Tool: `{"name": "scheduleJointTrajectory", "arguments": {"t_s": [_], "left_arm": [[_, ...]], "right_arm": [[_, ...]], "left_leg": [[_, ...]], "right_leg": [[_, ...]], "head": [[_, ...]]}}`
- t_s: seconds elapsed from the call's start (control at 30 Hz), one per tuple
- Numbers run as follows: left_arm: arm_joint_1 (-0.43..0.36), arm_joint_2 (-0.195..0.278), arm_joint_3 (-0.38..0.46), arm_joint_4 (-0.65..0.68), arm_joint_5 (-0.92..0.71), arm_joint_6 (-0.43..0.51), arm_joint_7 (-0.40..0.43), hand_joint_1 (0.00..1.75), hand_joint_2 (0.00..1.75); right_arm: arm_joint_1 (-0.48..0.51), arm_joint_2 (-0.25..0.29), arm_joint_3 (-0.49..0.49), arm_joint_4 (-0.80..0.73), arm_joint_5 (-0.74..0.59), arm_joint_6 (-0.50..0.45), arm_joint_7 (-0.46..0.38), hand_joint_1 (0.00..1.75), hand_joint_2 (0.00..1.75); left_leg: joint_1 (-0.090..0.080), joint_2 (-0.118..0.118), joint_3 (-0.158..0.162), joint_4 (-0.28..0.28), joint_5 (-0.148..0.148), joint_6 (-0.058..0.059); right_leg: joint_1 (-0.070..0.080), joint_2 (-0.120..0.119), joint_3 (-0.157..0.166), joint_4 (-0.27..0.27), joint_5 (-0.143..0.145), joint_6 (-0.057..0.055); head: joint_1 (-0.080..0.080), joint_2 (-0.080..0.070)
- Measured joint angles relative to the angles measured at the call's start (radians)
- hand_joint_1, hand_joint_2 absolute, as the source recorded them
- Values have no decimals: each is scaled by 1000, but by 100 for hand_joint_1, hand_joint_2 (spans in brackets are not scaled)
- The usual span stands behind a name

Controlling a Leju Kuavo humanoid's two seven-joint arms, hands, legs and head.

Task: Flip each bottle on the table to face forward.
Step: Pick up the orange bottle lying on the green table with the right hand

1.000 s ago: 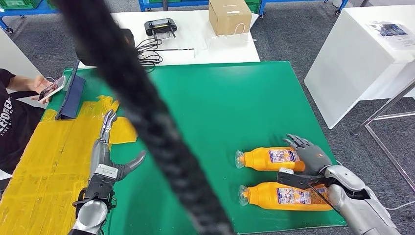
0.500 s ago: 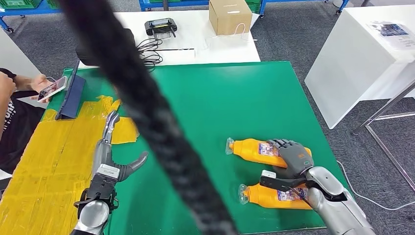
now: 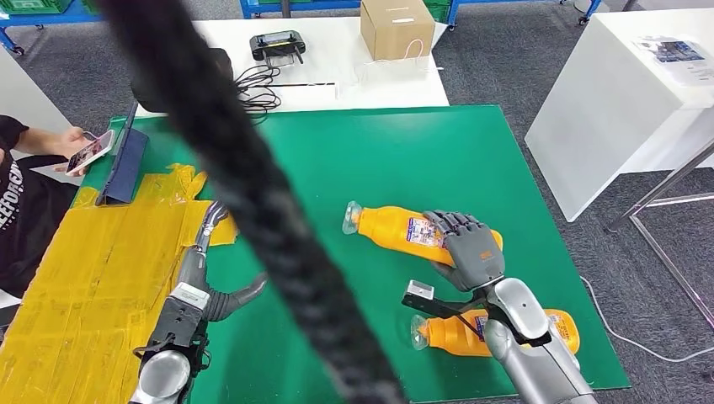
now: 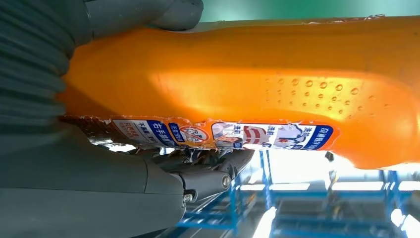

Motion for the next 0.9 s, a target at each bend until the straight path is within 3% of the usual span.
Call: {"name": "scheduleJointTrajectory", "arguments": {"t_s": [0.13,0.23,0.4,0.7,0.9], "left_arm": [[0,-2,-23,-1,100,-128,27,0,175],[-4,-3,-50,0,166,-206,42,0,175],[-25,-3,-94,8,264,-284,66,0,175],[-56,-3,-126,22,330,-322,84,0,175],[-86,-3,-146,39,378,-337,104,0,175]], "right_arm": [[11,63,0,-65,-107,-96,-34,174,175],[12,117,1,-103,-206,-100,-58,173,175],[12,187,22,-109,-422,9,-140,171,175],[11,251,62,-76,-506,99,-177,175,175],[-3,313,154,23,-567,188,-211,173,175]], "left_leg": [[0,1,0,0,0,0],[0,1,0,0,0,0],[0,1,0,0,0,0],[0,1,-1,0,0,0],[2,1,-1,0,0,0]], "right_leg": [[0,0,-1,0,0,0],[0,0,-1,0,0,0],[0,0,-1,0,0,0],[0,0,-1,0,0,0],[1,0,-1,0,0,0]], "head": [[0,0],[0,0],[0,0],[0,0],[0,0]]}}
